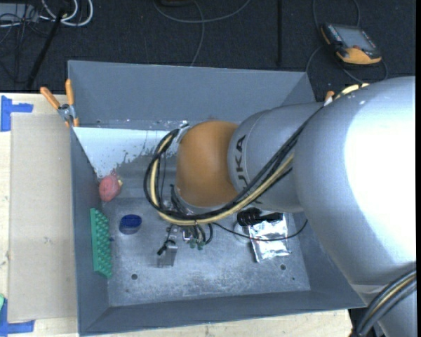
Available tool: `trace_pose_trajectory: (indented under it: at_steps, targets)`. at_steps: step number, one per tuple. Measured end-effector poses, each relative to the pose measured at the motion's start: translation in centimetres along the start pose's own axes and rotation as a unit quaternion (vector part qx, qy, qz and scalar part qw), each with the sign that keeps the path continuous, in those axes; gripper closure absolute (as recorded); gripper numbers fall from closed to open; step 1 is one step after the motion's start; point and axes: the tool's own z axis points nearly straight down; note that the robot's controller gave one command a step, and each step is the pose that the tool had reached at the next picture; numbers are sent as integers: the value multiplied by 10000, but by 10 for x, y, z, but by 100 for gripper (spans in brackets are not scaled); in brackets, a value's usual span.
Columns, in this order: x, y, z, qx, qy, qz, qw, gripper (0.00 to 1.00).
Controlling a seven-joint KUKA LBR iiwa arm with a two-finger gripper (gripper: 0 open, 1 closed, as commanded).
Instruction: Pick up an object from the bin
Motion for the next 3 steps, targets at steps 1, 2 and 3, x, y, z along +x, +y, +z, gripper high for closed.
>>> trace_pose_trajectory:
  at_steps: [1, 2, 3]
  targets:
    - [-35, 69, -9, -30, -52, 83, 9999, 0]
    - [-34, 66, -8, -14, -28, 107, 9999, 100]
    - [-48, 55, -133, -33, -69, 22, 10000, 100]
